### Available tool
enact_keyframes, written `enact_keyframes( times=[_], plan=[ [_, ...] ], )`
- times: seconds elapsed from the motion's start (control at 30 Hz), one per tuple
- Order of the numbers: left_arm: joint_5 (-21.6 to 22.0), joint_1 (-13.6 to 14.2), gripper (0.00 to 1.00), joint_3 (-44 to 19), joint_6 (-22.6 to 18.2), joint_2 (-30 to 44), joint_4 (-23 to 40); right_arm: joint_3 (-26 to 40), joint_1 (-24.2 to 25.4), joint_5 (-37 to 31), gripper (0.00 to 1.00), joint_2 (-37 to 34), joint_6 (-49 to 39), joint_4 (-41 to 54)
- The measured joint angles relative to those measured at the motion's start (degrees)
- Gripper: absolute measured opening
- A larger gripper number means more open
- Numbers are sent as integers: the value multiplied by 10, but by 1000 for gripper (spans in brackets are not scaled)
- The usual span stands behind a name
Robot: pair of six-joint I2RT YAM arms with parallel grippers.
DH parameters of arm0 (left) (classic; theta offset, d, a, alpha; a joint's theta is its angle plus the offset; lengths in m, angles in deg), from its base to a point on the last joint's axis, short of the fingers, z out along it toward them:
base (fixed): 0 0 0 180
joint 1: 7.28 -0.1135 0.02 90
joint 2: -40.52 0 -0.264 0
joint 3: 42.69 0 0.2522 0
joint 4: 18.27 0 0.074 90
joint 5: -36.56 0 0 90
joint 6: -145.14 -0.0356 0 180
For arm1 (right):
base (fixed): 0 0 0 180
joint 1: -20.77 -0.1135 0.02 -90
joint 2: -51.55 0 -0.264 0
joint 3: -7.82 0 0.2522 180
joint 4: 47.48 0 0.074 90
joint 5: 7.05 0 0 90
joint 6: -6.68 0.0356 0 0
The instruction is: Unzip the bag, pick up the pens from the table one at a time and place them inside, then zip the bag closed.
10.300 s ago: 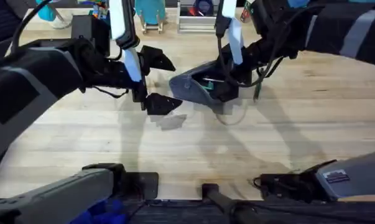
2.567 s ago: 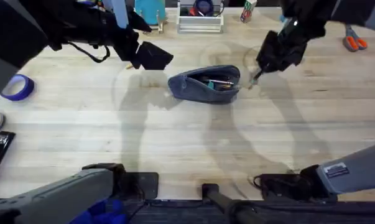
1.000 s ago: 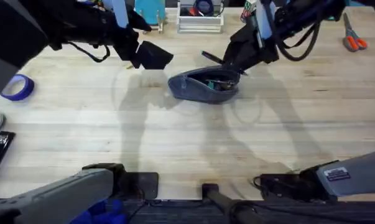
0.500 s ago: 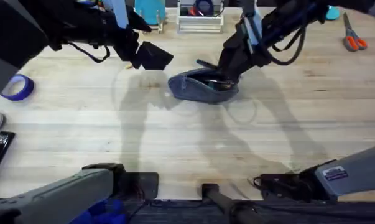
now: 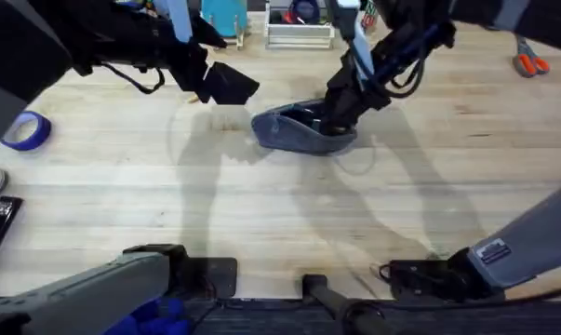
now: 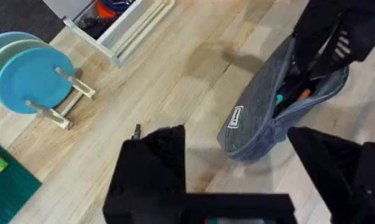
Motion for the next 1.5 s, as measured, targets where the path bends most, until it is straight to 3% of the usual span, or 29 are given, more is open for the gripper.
enact_keyframes(
  times=[0.27, 0.63, 0.67, 0.87, 0.9, 1.3, 1.5],
  plan=[
    [0, 0, 993, 0, 0, 0, 0, 0, -10, 0, 31, -55, 0, -29],
    [0, 0, 993, 0, 0, 0, 0, 0, -15, 0, 32, -59, 0, -31],
    [0, 0, 993, 0, 0, 0, 0, 0, -15, 0, 55, -59, 0, -31],
    [0, 0, 993, 0, 0, 0, 0, 0, -15, -4, 882, -59, 4, -29],
    [0, 0, 992, 0, 0, 0, 0, 0, -15, -5, 968, -59, 4, -29],
    [0, 0, 993, 0, 0, 0, 0, 0, -15, -6, 996, -56, 9, -27],
    [0, 0, 993, 0, 0, 0, 0, 1, -15, -9, 996, -19, 35, -22]
  ],
)
